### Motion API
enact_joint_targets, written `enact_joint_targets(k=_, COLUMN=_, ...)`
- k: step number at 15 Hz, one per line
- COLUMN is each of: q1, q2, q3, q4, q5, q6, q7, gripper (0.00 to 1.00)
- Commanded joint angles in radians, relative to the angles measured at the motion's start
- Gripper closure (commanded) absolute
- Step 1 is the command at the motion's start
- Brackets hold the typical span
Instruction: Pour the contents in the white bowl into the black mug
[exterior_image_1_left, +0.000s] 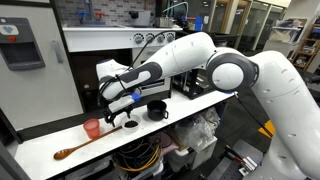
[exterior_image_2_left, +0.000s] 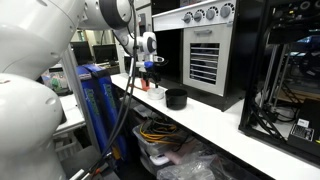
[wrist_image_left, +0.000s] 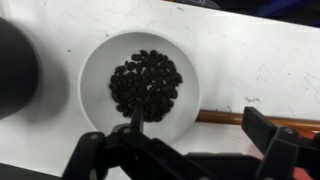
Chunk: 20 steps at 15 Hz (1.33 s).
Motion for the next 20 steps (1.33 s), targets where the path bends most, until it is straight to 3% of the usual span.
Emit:
enact_joint_targets(k=1, q1=0.011, q2=0.035, q3=-0.002, q4=0.054, q5=0.001, q6=-0.003, q7=-0.027, gripper=0.00)
enact_joint_targets(k=20, q1=0.027, q2=0.045, q3=0.000, q4=0.032, q5=0.015, q6=0.016, q7=-0.021, gripper=0.00)
